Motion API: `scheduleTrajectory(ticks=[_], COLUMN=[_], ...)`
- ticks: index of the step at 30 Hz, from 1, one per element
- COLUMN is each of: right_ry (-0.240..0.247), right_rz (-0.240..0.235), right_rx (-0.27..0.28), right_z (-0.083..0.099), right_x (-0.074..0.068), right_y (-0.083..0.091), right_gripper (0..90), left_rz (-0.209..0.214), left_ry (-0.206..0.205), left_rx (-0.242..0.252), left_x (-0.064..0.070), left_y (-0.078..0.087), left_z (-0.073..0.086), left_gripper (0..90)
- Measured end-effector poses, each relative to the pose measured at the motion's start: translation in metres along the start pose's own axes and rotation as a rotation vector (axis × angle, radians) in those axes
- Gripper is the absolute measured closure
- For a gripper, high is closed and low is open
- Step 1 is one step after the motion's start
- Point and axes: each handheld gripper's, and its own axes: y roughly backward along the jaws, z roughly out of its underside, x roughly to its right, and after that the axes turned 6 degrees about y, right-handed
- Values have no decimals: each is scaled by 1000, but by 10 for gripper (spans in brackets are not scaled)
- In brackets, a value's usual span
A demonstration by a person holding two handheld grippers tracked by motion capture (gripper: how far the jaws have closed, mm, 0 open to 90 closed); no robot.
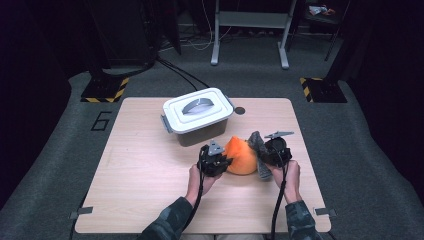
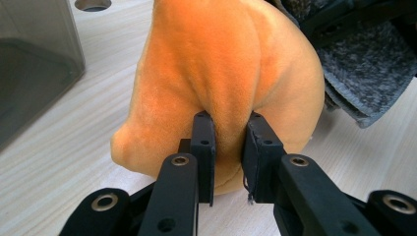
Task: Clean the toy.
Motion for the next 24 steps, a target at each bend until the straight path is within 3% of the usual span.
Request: scheduleTrajectory(ticks=[7, 8, 16, 20, 23, 24], right_ry=[-31, -58, -71, -73, -72, -85], right_rz=[9, 7, -3, -1, 14, 26], right_rx=[-42, -62, -121, -126, -114, -93], right_z=[10, 11, 26, 26, 24, 22], right_x=[7, 6, 12, 12, 15, 16], right_y=[-13, -14, -37, -37, -28, -16], right_gripper=[736, 735, 731, 731, 733, 734], left_rz=[-2, -2, -5, -8, -9, -9], left_ry=[-2, 0, 4, 1, 4, 3], left_rx=[-1, -1, 7, 3, 5, 7], left_x=[-1, -1, -2, -2, -2, -2], left_y=[0, 0, 0, 1, 1, 1], left_z=[1, 1, 3, 3, 3, 3], left_gripper=[770, 770, 770, 769, 769, 769])
